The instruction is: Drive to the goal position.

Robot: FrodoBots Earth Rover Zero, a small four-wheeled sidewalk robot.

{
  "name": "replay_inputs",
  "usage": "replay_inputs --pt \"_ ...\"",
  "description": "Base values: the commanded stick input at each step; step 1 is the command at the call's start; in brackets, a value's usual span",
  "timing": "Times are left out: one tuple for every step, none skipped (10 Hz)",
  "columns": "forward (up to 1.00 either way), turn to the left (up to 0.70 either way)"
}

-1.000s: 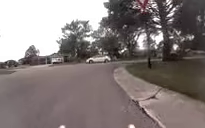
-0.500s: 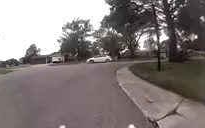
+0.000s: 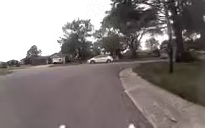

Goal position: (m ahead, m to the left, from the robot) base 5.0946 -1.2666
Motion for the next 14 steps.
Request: replay_inputs --pt "1.0 0.0" --pt "1.0 0.0" --pt "1.0 0.0" --pt "1.0 0.0" --pt "1.0 0.0" --pt "1.0 0.0" --pt "1.0 0.0" --pt "1.0 -0.01" --pt "1.0 -0.26" --pt "1.0 -0.4" --pt "1.0 -0.4" --pt "1.0 -0.4" --pt "1.0 -0.28" --pt "1.0 0.0"
